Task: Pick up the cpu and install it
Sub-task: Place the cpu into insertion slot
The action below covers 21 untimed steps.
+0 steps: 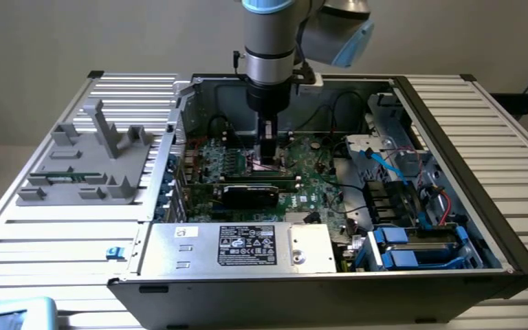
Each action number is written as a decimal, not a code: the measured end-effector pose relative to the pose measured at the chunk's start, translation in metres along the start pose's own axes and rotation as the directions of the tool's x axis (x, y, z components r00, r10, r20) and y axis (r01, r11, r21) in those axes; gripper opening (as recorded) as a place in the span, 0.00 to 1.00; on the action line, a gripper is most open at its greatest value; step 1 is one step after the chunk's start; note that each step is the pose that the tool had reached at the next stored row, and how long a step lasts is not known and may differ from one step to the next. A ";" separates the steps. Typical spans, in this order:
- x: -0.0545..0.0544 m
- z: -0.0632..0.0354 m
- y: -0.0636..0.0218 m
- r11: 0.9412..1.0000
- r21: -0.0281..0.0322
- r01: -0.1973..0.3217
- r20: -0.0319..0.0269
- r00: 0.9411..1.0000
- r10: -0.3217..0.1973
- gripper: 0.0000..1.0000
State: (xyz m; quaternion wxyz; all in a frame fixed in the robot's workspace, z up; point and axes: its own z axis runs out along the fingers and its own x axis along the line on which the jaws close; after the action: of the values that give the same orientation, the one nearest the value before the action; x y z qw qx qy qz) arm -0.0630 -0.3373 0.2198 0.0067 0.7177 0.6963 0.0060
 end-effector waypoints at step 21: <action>-0.004 0.0110 -0.0058 0.999 -0.028 0.026 -0.028 0.999 -0.027 0.56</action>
State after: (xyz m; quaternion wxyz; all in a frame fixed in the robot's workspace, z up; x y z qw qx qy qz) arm -0.0687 -0.3413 0.2086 0.0068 0.7080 0.7057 0.0256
